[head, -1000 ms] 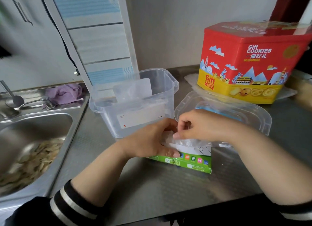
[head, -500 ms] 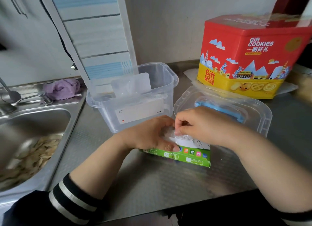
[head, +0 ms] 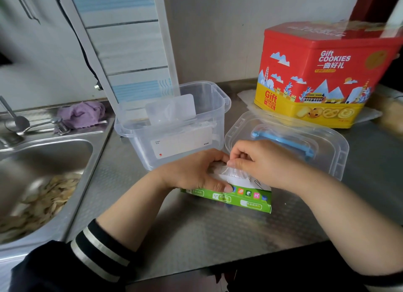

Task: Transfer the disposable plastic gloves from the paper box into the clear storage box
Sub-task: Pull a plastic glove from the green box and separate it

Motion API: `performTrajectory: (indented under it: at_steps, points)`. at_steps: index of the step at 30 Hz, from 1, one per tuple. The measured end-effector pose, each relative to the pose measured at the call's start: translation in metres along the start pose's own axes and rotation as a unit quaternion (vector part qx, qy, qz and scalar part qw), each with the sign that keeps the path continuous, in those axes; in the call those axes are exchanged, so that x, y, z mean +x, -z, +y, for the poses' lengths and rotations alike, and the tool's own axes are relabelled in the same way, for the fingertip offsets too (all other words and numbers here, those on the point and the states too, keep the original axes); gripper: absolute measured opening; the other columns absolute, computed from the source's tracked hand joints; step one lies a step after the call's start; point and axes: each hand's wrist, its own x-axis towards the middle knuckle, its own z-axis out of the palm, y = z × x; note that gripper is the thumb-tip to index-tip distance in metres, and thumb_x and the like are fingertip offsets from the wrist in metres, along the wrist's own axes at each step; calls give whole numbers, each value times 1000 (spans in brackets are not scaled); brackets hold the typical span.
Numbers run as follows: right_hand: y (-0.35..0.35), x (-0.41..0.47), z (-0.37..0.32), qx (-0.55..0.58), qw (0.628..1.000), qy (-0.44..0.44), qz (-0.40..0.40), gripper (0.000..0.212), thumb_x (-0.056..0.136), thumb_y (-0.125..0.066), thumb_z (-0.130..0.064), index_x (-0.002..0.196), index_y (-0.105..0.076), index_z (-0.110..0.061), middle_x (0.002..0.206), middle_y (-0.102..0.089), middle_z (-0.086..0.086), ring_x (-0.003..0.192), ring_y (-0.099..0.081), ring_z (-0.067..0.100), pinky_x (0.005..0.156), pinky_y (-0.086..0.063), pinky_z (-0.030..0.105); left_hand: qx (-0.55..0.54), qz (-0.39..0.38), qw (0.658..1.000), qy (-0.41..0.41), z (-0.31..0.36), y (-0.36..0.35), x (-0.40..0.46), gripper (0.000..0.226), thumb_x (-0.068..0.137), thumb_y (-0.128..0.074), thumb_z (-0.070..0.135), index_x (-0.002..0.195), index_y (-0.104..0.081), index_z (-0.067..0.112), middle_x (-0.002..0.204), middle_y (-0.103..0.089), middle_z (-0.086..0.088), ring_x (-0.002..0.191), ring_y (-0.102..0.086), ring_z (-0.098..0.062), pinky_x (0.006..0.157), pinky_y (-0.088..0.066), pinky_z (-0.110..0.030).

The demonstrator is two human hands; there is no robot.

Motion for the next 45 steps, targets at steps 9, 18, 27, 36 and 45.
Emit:
performTrajectory:
  at_steps: [9, 18, 27, 36, 45]
  points:
    - [-4, 3, 1, 26, 999, -10, -21, 7, 80, -75, -34, 79, -72, -28, 90, -60, -9, 85, -57, 9, 81, -47, 35, 40, -22, 999, -5, -3, 0, -2, 66, 68, -88, 33, 122, -49, 34, 120, -55, 10, 110, -54, -4, 99, -45, -27]
    - [-18, 8, 5, 115, 977, 60, 169, 12, 92, -62, -32, 82, -64, -25, 56, -59, -6, 54, -56, 12, 61, -51, 36, 86, -17, 996, -18, -1, -10, 3, 87, 57, -78, 64, 131, -43, 35, 127, -56, 11, 120, -52, -13, 105, -42, -40]
    - [33, 8, -11, 402, 852, 83, 325, 17, 96, -55, -10, 81, -61, -17, 60, -67, -13, 55, -63, 2, 53, -53, 18, 34, -27, 999, -18, 2, -5, -5, 76, 63, -86, 50, 128, -52, 31, 125, -59, 11, 119, -54, -8, 105, -42, -35]
    - [30, -4, 8, 394, 894, 128, 173, 39, 88, -56, 13, 104, -62, -22, 92, -72, -10, 84, -70, 7, 57, -50, 17, -383, 5, 912, -144, 19, 29, -21, 109, 59, -55, 84, 134, -53, 5, 139, -55, -12, 135, -45, -27, 117, -28, -39]
    - [48, -16, 8, 332, 928, 148, 78, 54, 87, -59, 12, 111, -62, -36, 108, -70, -10, 95, -67, 10, 79, -55, 24, -279, 201, 939, 3, 46, 53, -30, 64, 79, -43, 68, 116, -67, 21, 108, -72, -11, 105, -67, -26, 87, -55, -33]
